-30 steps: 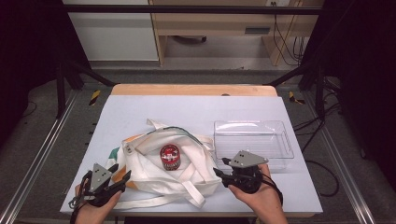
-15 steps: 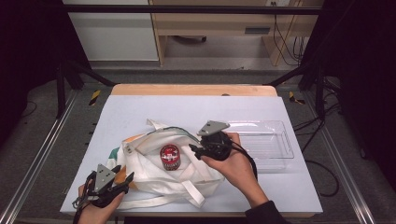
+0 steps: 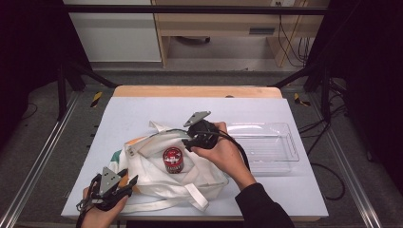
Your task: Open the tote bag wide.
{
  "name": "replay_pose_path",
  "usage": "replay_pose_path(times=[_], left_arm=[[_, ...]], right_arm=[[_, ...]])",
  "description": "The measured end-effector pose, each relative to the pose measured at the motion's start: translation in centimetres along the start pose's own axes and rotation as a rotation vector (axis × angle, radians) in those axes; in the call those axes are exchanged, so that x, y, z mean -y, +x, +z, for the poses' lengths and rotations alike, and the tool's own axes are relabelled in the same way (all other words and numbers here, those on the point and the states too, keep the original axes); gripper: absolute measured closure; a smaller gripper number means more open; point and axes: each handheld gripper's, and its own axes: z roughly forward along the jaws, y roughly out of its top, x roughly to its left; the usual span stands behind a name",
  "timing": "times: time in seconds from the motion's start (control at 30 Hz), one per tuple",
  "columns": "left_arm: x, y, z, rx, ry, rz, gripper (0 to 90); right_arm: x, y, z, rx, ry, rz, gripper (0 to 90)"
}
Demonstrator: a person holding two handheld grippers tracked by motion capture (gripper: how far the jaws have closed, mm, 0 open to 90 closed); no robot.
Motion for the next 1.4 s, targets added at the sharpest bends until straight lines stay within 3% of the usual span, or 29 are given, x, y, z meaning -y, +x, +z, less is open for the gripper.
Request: replay_pose_path(times=[0.4,0.6,0.77,1.0,1.1,1.3,1.4], left_arm=[[-0.1,-0.2,0.0,0.002,0.001,0.010,60.3],[-0.1,-0.1,0.2,0.006,0.004,0.005,68.2],[-0.2,0.0,0.3,0.002,0.011,0.015,75.8],[-0.3,0.6,-0.6,-0.008,-0.028,0.002,87.8],[-0.3,0.4,-0.7,-0.001,-0.007,0.002,89.4],[-0.1,0.4,-0.3,-0.007,0.070,0.042,90.0],[0.1,0.4,-0.4,0.008,0.072,0.029,90.0]], right_arm=[[0.4,0.0,2.2,-0.005,0.096,-0.056,54.6],[0.4,0.3,3.1,0.026,0.127,-0.096,71.7],[0.5,-0.1,3.4,0.031,0.150,-0.090,83.5],[-0.1,-0.7,2.7,0.056,0.121,-0.054,86.2],[-0.8,-1.4,2.3,0.063,0.109,-0.030,86.3],[-0.4,-2.4,4.2,0.080,0.194,-0.007,86.2],[0.0,-2.7,5.0,0.061,0.224,0.020,85.6]])
